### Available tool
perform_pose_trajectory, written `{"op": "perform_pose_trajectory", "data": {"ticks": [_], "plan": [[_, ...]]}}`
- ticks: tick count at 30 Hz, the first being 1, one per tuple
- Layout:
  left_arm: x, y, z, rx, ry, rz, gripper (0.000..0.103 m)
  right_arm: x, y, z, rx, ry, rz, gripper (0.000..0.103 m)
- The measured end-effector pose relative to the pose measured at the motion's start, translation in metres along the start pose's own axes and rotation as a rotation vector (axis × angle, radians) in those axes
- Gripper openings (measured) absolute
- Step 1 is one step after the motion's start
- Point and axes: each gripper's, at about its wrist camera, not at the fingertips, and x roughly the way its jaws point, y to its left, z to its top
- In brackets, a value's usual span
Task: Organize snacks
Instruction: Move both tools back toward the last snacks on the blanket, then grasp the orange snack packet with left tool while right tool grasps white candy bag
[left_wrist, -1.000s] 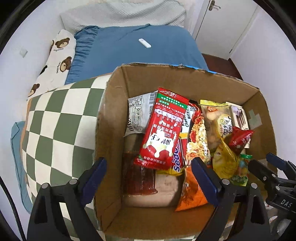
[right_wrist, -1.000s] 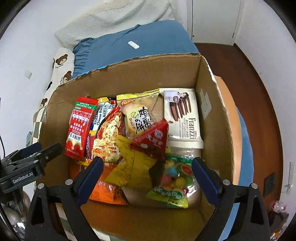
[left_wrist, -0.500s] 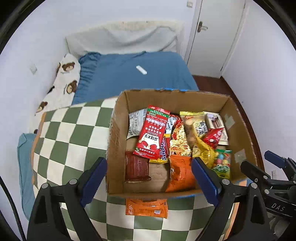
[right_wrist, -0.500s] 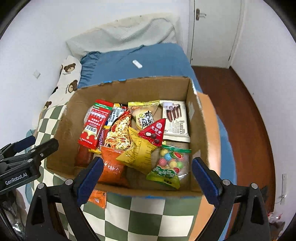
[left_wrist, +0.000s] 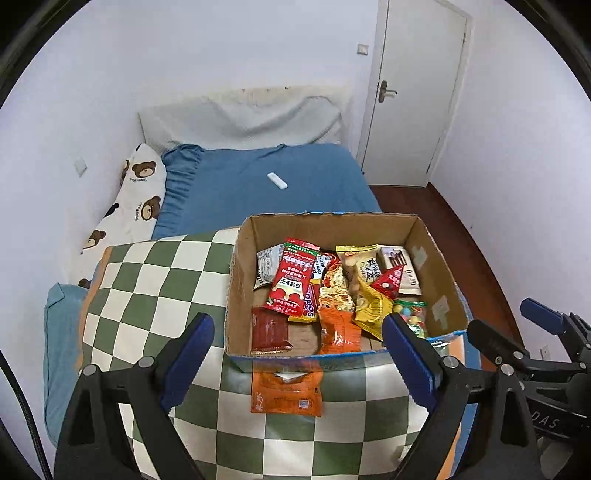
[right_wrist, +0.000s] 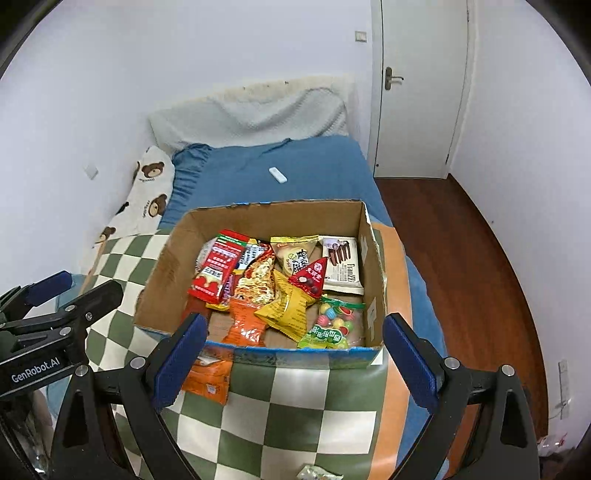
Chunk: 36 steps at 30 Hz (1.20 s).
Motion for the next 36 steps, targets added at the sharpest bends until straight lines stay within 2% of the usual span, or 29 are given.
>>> {"op": "perform_pose_trajectory", "data": {"ticks": [8, 13, 15, 16, 18, 23, 29, 31, 34, 36], "plan": [[-0.014, -0.003, -0.011, 0.001, -0.016, 0.0, 0.093, -0.026, 0.001, -0.014, 0.019, -0.035, 0.007, 0.098], [-0.006, -0.005, -0.034, 0.001, 0.039, -0.004, 0.093, -0.024, -0.009, -0.026, 0.063, -0.006, 0.04, 0.098], [0.004, -0.006, -0.048, 0.015, 0.079, -0.017, 0.094, -0.015, -0.017, -0.039, 0.101, 0.044, 0.078, 0.098], [0.012, -0.006, -0.058, 0.019, 0.108, -0.02, 0.1, -0.007, -0.022, -0.051, 0.123, 0.082, 0.094, 0.098], [0.026, -0.005, -0.076, 0.017, 0.166, -0.026, 0.103, 0.01, -0.032, -0.074, 0.166, 0.147, 0.103, 0.098], [0.07, 0.001, -0.122, 0.015, 0.306, 0.011, 0.103, 0.064, -0.053, -0.154, 0.284, 0.371, 0.124, 0.098], [0.112, 0.015, -0.155, 0.008, 0.404, 0.077, 0.103, 0.121, -0.064, -0.226, 0.39, 0.533, 0.115, 0.097], [0.122, 0.019, -0.157, 0.003, 0.422, 0.096, 0.103, 0.134, -0.062, -0.239, 0.39, 0.546, 0.094, 0.091], [0.135, 0.027, -0.155, -0.03, 0.439, 0.095, 0.103, 0.147, -0.058, -0.253, 0.383, 0.551, 0.065, 0.069], [0.145, 0.031, -0.152, -0.06, 0.453, 0.091, 0.103, 0.149, -0.054, -0.255, 0.359, 0.529, 0.045, 0.065]]}}
